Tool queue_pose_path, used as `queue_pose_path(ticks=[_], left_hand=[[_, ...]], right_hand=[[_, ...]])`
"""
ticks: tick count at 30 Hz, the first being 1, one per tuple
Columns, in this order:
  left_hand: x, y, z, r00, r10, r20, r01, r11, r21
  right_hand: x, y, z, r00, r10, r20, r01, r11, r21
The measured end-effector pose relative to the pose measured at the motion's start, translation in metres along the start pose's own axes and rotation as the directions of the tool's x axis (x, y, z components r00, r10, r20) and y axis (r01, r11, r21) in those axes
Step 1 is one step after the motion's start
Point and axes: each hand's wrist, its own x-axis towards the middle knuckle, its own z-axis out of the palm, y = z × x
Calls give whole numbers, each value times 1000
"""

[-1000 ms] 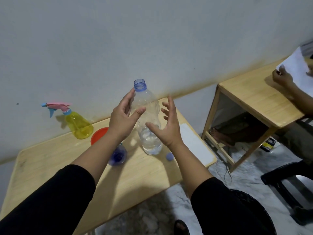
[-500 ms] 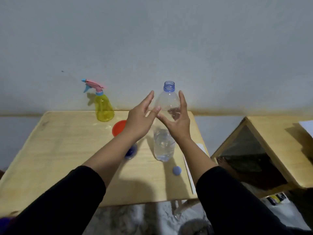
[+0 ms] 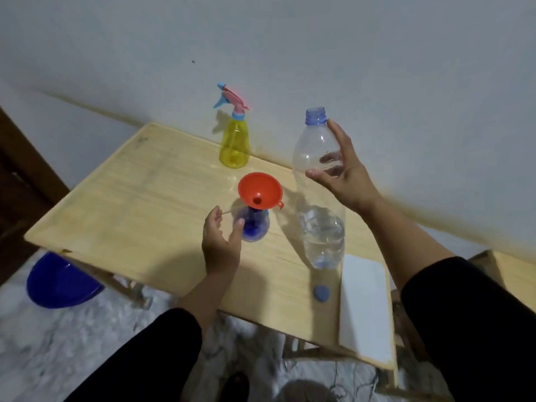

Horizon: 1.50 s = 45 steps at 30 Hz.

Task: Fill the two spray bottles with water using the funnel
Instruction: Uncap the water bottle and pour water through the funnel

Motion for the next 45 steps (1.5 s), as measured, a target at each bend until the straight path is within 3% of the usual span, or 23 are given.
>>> queue_pose_path(ticks=[5,9,15,27,45], left_hand=[[8,-9,15,988,13,153,-36,988,150],[13,-11,25,985,-88,146,63,984,167],[12,-15,25,990,-60,125,37,984,172],[12,-11,23,987,-74,140,49,983,174],[14,-10,23,980,-124,159,94,978,185]], right_hand=[[-1,-7,-17,974,24,225,-11,998,-56],[-6,-8,-23,930,82,357,-54,995,-89],[-13,-8,-27,854,156,496,-88,983,-159],[-7,-18,-23,725,324,607,-143,934,-328],[6,-25,-23,634,475,610,-187,860,-474]])
